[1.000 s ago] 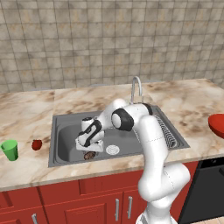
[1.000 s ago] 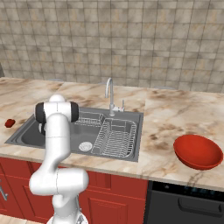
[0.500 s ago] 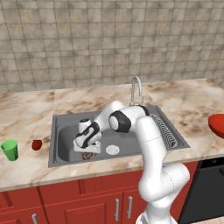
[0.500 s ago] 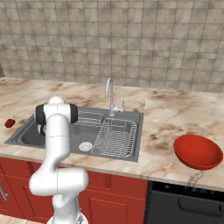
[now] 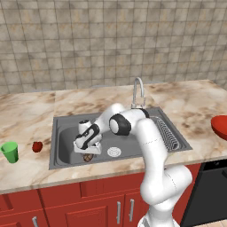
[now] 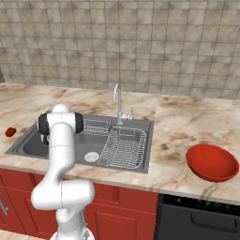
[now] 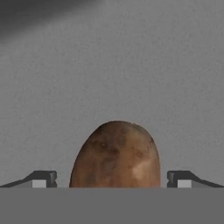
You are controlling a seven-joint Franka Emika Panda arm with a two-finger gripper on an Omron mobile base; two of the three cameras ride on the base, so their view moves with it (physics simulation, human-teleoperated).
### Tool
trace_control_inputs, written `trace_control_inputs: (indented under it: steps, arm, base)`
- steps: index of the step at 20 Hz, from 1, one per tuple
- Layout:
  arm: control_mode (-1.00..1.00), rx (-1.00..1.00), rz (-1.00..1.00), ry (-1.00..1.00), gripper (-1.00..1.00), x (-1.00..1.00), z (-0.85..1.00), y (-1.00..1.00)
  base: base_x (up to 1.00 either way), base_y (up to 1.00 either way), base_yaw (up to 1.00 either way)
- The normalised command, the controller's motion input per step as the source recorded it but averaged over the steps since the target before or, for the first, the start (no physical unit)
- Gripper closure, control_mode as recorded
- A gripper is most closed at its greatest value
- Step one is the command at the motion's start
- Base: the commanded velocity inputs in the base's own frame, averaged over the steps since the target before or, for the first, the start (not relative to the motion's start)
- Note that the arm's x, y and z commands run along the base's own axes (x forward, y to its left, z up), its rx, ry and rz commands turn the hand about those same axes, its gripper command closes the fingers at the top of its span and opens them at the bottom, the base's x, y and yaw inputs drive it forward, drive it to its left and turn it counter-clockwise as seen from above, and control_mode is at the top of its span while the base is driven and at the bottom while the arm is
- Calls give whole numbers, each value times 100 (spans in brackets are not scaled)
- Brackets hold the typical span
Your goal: Remove the bell pepper and potato from the sink. Then move the bowl and cup from the counter to the sink for washing.
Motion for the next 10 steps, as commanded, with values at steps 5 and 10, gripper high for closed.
trace_control_inputs:
  steps: [5,10]
  arm:
    - [-100,-1,0,0,100,0,-12,-1]
    - [-100,0,-1,3,100,-1,-15,-2]
  base:
    - [0,0,0]
    - [0,0,0]
